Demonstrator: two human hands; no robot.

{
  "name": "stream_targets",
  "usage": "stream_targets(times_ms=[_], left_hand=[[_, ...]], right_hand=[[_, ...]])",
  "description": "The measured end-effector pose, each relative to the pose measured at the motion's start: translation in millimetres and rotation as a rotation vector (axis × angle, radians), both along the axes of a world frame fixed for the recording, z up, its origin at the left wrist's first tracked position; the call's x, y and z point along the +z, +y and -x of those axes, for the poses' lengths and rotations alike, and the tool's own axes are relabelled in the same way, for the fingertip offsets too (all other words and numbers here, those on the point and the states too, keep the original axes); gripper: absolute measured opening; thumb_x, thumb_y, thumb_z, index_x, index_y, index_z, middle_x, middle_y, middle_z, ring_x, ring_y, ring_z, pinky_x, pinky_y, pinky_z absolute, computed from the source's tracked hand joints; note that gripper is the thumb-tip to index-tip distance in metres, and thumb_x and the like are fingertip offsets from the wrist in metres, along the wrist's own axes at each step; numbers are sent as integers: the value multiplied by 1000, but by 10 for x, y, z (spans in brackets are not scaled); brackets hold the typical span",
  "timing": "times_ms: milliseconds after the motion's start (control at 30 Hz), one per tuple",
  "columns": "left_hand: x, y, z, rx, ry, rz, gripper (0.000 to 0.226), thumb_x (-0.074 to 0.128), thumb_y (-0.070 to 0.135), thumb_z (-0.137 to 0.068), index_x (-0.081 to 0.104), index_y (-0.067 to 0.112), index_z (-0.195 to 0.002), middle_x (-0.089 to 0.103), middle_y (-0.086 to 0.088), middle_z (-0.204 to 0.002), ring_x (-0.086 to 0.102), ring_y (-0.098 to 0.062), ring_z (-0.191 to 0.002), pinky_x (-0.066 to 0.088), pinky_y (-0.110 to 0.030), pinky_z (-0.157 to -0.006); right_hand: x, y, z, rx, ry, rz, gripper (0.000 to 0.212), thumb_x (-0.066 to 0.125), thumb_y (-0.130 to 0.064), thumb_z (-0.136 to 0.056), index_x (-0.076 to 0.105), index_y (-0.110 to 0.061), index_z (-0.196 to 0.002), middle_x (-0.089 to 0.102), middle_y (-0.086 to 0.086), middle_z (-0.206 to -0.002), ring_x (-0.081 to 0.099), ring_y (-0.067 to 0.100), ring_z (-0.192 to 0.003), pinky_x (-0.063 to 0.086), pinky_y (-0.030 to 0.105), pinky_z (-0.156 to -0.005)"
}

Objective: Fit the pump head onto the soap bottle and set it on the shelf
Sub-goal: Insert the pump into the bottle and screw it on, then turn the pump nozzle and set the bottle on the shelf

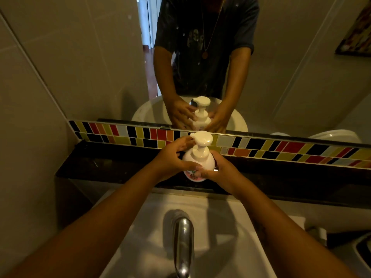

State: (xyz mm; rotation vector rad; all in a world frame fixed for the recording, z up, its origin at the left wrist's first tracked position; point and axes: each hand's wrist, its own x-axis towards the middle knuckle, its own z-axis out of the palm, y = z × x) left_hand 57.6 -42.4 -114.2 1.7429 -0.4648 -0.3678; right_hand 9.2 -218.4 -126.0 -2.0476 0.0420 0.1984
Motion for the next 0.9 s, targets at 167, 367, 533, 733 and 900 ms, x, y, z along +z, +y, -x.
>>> stream_targets(times_ms=[167,367,533,733,900], left_hand=[[-30,209,-46,-7,71,-73,67,84,15,-69,52,26,-127,60,13,-118,61,-8,-110,54,-22,-83],[-10,164,-97,5,85,-107,62,82,8,-70,54,17,-124,63,1,-120,63,-10,-102,57,-21,-75],[-12,155,-133,9,108,-132,63,82,6,-69,54,16,-124,64,-1,-118,63,-8,-96,56,-19,-68],[-23,151,-154,18,113,-153,64,81,7,-71,53,16,-128,62,-3,-126,61,-20,-112,57,-32,-83],[-19,153,-179,6,96,-180,64,81,8,-71,52,17,-126,62,-2,-125,61,-18,-111,56,-25,-76]], right_hand=[[67,104,-29,1,-4,0,84,77,-30,-71,33,-31,-142,48,-2,-141,47,18,-124,42,42,-105],[388,27,-19,-47,-25,55,85,78,-26,-70,33,-31,-141,45,-8,-139,42,17,-129,47,38,-96],[888,5,-49,-42,-195,101,70,74,-38,-73,43,-32,-136,47,-4,-140,45,18,-125,43,35,-95],[943,226,-185,-15,-254,389,53,72,-35,-76,59,-15,-123,61,9,-125,57,23,-108,48,33,-87],[971,152,-245,84,-257,434,43,69,-30,-79,61,-16,-119,63,8,-120,58,25,-109,50,38,-93]])
